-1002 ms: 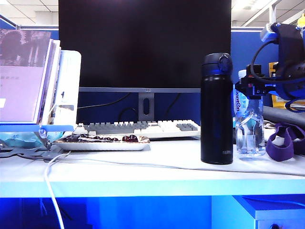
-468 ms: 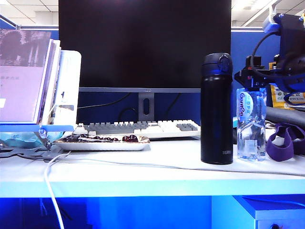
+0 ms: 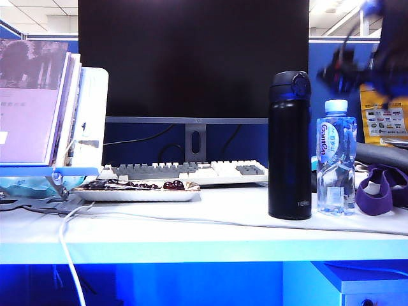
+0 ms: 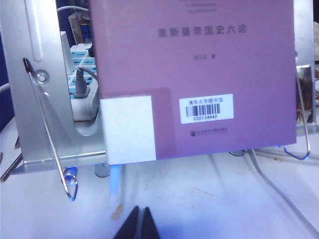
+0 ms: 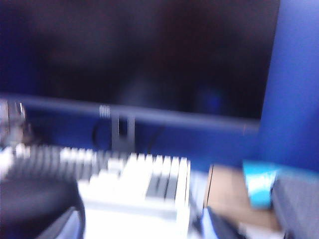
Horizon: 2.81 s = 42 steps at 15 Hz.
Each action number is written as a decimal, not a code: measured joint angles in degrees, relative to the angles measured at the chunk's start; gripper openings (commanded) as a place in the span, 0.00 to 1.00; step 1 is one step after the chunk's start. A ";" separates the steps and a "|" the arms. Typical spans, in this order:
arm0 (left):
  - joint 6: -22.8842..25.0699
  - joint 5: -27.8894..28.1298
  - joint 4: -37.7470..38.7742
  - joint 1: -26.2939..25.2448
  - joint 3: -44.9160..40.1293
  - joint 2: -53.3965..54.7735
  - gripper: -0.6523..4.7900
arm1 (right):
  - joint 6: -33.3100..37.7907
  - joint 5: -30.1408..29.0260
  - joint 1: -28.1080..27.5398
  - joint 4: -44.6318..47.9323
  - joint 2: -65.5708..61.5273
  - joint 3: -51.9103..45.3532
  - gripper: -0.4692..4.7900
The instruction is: Pick up the mineral water bottle and place it vertically to the right of the black thermos cup.
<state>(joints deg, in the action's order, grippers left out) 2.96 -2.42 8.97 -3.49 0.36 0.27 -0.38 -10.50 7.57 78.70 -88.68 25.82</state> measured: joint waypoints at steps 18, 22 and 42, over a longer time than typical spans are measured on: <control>0.00 0.00 0.00 0.00 0.00 0.00 0.11 | -2.67 6.10 0.13 -90.66 82.34 -0.33 0.17; 0.00 0.00 0.00 0.00 0.00 0.00 0.11 | -2.67 6.58 0.11 -91.49 84.04 -9.99 0.17; 0.00 0.00 0.00 0.00 0.00 0.02 0.11 | 0.11 4.81 -5.31 -87.12 88.52 -25.40 0.19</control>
<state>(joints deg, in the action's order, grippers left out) 2.96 -2.42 8.97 -3.49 0.36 0.30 -0.27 -5.69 2.26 -8.43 -0.16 0.43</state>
